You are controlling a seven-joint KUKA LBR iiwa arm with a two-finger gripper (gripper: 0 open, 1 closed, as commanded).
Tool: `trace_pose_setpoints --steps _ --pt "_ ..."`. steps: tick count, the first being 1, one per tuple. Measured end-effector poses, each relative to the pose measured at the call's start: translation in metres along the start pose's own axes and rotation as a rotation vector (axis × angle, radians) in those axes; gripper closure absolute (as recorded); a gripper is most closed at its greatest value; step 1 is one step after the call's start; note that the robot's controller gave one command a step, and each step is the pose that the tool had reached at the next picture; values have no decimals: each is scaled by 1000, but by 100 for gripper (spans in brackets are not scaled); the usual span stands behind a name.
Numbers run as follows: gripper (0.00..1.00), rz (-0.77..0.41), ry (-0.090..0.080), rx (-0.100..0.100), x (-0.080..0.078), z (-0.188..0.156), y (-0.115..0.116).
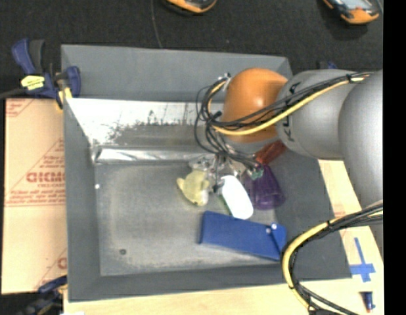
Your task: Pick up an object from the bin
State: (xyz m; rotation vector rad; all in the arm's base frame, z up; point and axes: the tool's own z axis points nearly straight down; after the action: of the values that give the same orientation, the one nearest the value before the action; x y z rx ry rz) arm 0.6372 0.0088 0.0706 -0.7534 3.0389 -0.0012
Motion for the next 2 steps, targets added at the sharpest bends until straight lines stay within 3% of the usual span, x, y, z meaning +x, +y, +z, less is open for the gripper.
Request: trace_pose_setpoints --steps 1,2 --pt "100 2 -3 0 0 -4 0" --pt "100 4 0 0 0 -36 0"
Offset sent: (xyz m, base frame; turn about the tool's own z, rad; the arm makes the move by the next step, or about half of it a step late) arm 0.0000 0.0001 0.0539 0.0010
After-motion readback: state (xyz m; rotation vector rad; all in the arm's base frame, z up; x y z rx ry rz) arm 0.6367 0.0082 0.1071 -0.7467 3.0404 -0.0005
